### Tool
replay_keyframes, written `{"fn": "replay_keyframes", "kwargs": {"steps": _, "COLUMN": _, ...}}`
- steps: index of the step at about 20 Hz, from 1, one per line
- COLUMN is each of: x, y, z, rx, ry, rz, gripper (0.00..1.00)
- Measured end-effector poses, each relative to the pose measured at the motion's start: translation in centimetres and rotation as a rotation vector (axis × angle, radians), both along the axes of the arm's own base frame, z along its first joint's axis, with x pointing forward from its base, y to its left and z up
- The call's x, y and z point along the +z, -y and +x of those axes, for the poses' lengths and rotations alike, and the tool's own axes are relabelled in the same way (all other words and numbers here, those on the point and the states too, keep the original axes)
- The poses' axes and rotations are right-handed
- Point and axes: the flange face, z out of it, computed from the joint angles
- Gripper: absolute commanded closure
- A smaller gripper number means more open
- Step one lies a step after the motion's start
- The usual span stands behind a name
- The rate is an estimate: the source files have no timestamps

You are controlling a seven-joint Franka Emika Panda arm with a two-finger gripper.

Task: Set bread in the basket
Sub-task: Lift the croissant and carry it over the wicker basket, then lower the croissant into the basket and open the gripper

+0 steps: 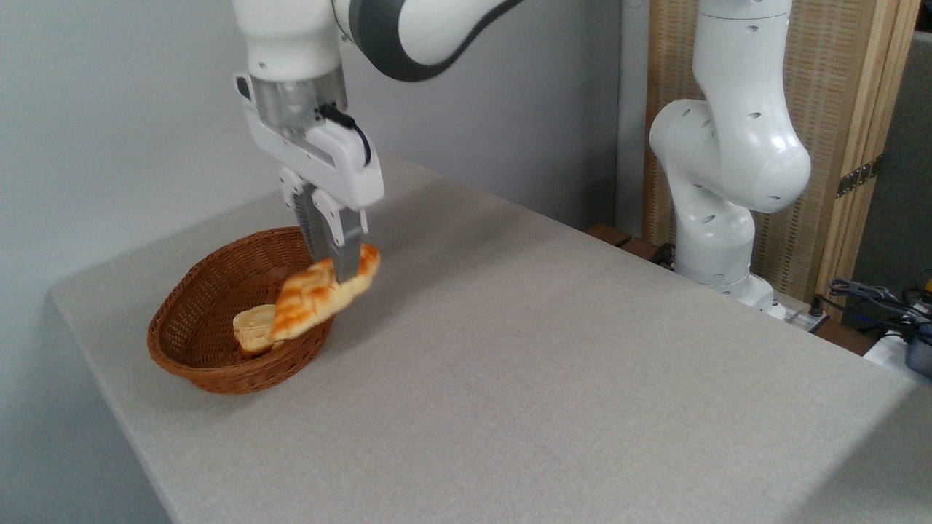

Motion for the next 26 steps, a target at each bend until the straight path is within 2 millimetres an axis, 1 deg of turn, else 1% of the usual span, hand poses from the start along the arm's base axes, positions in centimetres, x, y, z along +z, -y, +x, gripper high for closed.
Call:
{"fn": "replay_keyframes", "kwargs": {"steps": 1, "x": 0.3, "y": 1.0, "z": -0.1, "rx": 0.044, "ry": 0.001, "rz": -0.007, "gripper": 0.60}}
{"fn": "replay_keyframes", "kwargs": {"steps": 3, "x": 0.4, "y": 2.8, "z": -0.1, "rx": 0.115, "ry": 0.008, "rz": -0.019, "gripper": 0.53}}
{"fn": "replay_keyframes", "kwargs": {"steps": 5, "x": -0.1, "y": 5.0, "z": 0.2, "rx": 0.178, "ry": 0.031, "rz": -0.039, "gripper": 0.53}}
{"fn": "replay_keyframes", "kwargs": {"steps": 6, "x": -0.5, "y": 6.2, "z": 0.4, "rx": 0.219, "ry": 0.041, "rz": -0.052, "gripper": 0.50}}
{"fn": "replay_keyframes", "kwargs": {"steps": 8, "x": -1.6, "y": 8.3, "z": 0.9, "rx": 0.308, "ry": 0.060, "rz": -0.085, "gripper": 0.38}}
{"fn": "replay_keyframes", "kwargs": {"steps": 9, "x": -2.2, "y": 9.1, "z": 1.2, "rx": 0.344, "ry": 0.064, "rz": -0.098, "gripper": 0.18}}
{"fn": "replay_keyframes", "kwargs": {"steps": 10, "x": -2.8, "y": 9.8, "z": 1.4, "rx": 0.373, "ry": 0.061, "rz": -0.107, "gripper": 0.00}}
{"fn": "replay_keyframes", "kwargs": {"steps": 12, "x": -3.9, "y": 10.8, "z": 1.6, "rx": 0.411, "ry": 0.049, "rz": -0.115, "gripper": 0.00}}
{"fn": "replay_keyframes", "kwargs": {"steps": 15, "x": -5.2, "y": 11.3, "z": 1.7, "rx": 0.420, "ry": 0.027, "rz": -0.108, "gripper": 0.00}}
{"fn": "replay_keyframes", "kwargs": {"steps": 18, "x": -6.0, "y": 11.9, "z": 1.6, "rx": 0.413, "ry": 0.013, "rz": -0.103, "gripper": 0.00}}
{"fn": "replay_keyframes", "kwargs": {"steps": 20, "x": -6.3, "y": 12.0, "z": 1.7, "rx": 0.413, "ry": 0.009, "rz": -0.101, "gripper": 0.00}}
{"fn": "replay_keyframes", "kwargs": {"steps": 26, "x": -6.2, "y": 11.9, "z": 1.7, "rx": 0.414, "ry": 0.011, "rz": -0.102, "gripper": 0.00}}
